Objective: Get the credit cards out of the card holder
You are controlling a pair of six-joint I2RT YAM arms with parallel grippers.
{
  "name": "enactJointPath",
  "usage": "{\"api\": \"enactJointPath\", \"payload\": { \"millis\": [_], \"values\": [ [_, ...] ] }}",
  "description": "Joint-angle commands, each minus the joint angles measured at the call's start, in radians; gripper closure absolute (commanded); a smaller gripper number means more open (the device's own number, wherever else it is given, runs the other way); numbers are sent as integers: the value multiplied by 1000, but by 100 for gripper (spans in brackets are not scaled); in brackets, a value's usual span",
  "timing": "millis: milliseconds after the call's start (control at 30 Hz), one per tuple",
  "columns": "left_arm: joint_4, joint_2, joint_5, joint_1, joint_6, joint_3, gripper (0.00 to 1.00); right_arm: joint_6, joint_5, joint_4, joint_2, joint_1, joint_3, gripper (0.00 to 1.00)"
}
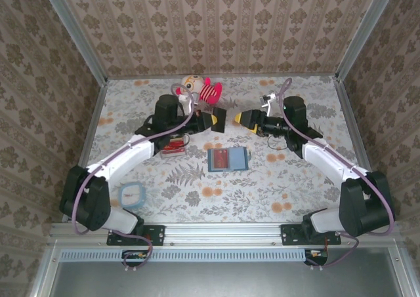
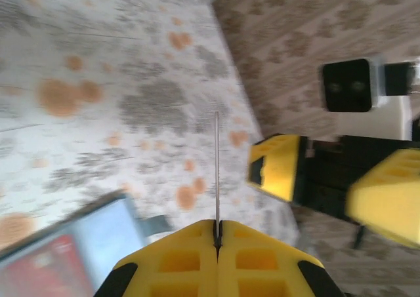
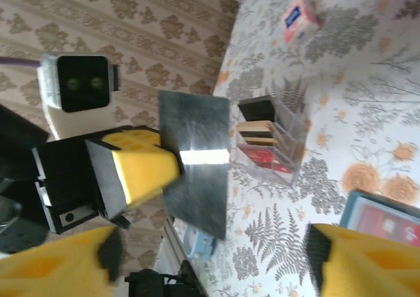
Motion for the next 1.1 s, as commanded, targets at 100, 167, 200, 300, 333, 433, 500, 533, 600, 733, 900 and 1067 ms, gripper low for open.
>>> {"api": "enactJointPath", "payload": {
  "millis": [100, 167, 200, 300, 333, 433, 500, 533, 600, 733, 900, 1067],
  "values": [
    [-478, -124, -339, 40, 433, 142, 100, -182, 97, -176, -34, -14, 55, 1],
    [-544, -149, -382, 58, 539, 160, 100, -206, 129, -200, -34, -16, 61, 0],
    [-571, -154, -399, 72, 571, 169, 100, -211, 139, -206, -36, -16, 61, 0],
    [-677, -135, -358, 166, 656, 215, 100, -210, 144, -208, -36, -24, 53, 0],
    [-707, -124, -282, 196, 723, 226, 100, -209, 151, -212, -37, -24, 53, 0],
    [-708, -145, -184, 199, 943, 188, 100, -215, 184, -237, -41, -24, 48, 0],
    [-660, -174, -179, 200, 1058, 131, 100, -225, 195, -257, -41, -25, 50, 0],
    [-636, -187, -188, 204, 1109, 107, 100, -227, 198, -264, -41, -24, 53, 0],
    [-620, -193, -192, 212, 1194, 87, 100, -227, 203, -272, -38, -25, 56, 0],
    [-723, -119, -173, 213, 1391, 149, 100, -225, 202, -291, -16, -27, 73, 0],
    [-797, 3, -305, 222, 1587, 203, 100, -227, 198, -297, -24, -26, 61, 0],
    [-830, 97, -296, 281, 1731, 266, 100, -228, 229, -319, -37, -25, 57, 0]
  ]
}}
